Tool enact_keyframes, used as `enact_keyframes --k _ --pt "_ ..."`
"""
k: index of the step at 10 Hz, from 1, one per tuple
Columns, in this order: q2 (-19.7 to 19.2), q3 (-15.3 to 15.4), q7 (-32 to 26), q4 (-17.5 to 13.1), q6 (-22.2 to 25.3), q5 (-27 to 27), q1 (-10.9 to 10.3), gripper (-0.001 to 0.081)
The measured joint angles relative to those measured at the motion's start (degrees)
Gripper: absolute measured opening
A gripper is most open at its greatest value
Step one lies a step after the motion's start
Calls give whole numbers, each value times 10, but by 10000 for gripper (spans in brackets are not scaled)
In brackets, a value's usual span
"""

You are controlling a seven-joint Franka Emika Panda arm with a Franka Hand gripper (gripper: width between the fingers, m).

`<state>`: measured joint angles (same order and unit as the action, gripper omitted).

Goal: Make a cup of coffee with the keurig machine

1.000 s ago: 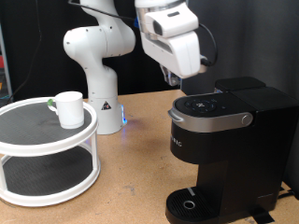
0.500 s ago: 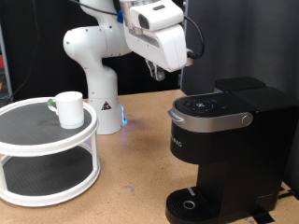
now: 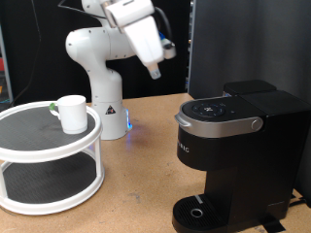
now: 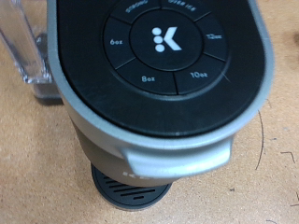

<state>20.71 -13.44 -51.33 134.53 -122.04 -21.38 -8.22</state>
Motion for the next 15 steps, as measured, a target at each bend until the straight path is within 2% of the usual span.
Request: enact_keyframes --k 2,4,5,6,7,8,10,11,13,14,15 --pt "14 -6 6 9 5 -6 2 2" --pt "23 -9 5 38 -77 -79 2 2" --pt "36 -16 -5 57 -101 -121 2 2" --pt "51 -29 -19 72 -102 -149 2 2" --pt "68 -48 -25 83 -82 -160 3 2" --pt "82 -66 -32 86 -38 -154 8 2" --pt "105 -102 -77 84 55 -111 21 2" --pt "115 -110 -96 84 81 -95 24 2" --pt "115 -115 -96 87 75 -125 24 2" --pt "118 -129 -113 88 90 -145 24 2" --pt "126 -149 -129 89 126 -147 25 2"
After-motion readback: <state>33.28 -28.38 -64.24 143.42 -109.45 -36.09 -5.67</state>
